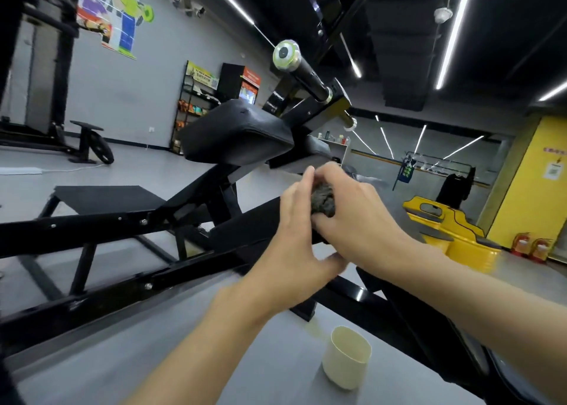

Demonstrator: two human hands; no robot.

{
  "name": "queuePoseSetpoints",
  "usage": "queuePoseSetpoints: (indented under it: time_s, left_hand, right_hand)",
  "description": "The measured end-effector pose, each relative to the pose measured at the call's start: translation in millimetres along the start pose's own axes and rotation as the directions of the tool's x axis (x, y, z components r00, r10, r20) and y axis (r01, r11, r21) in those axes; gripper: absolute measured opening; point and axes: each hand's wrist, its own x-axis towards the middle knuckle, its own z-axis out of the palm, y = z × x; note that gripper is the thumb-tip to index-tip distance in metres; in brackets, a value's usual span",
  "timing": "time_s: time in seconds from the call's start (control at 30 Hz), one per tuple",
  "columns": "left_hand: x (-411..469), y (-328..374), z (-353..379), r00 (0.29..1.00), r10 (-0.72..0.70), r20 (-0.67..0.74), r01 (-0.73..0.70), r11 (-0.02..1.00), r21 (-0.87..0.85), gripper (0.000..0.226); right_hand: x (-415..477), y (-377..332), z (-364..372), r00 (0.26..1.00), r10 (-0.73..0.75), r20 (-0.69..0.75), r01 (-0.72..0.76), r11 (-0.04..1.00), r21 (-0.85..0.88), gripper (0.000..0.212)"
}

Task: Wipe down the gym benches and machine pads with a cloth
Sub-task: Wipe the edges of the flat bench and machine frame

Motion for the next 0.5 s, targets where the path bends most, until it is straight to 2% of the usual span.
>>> queuePoseSetpoints:
  time_s: [0.03, 0.1, 0.2, 0.23, 0.3, 0.33, 0.4, 0.5]
  left_hand:
    - [0, 0, 2, 1.000, 0.004, -0.020, -0.004, 1.000, 0.001, 0.104]
    - [0, -4, 1, 0.991, 0.029, -0.133, -0.024, 0.999, 0.037, 0.083]
    - [5, -24, -13, 0.960, 0.051, -0.274, -0.038, 0.998, 0.052, 0.052]
    - [7, -34, -17, 0.945, 0.031, -0.327, -0.013, 0.998, 0.057, 0.046]
    - [7, -50, -20, 0.905, 0.000, -0.425, 0.049, 0.993, 0.105, 0.037]
    - [7, -53, -17, 0.897, 0.022, -0.442, 0.045, 0.989, 0.140, 0.035]
    - [8, -54, -8, 0.903, 0.132, -0.409, -0.038, 0.972, 0.231, 0.041]
    - [18, -58, 2, 0.906, 0.232, -0.353, -0.098, 0.928, 0.358, 0.050]
  right_hand:
    - [4, -3, 2, 0.993, 0.116, 0.001, -0.115, 0.979, 0.171, 0.036]
    - [12, -8, 9, 0.963, 0.242, 0.118, -0.267, 0.909, 0.319, 0.037]
    - [17, -12, 10, 0.937, 0.165, 0.307, -0.284, 0.871, 0.401, 0.017]
    - [18, -11, 11, 0.953, 0.115, 0.279, -0.217, 0.904, 0.369, 0.024]
    - [20, -5, 18, 0.997, -0.007, 0.078, -0.002, 0.994, 0.108, 0.042]
    - [20, -1, 24, 0.999, -0.054, 0.000, 0.054, 0.998, -0.020, 0.049]
    - [20, 8, 42, 0.992, -0.115, -0.047, 0.107, 0.983, -0.148, 0.057]
    - [19, 14, 60, 0.978, -0.182, -0.104, 0.157, 0.964, -0.216, 0.066]
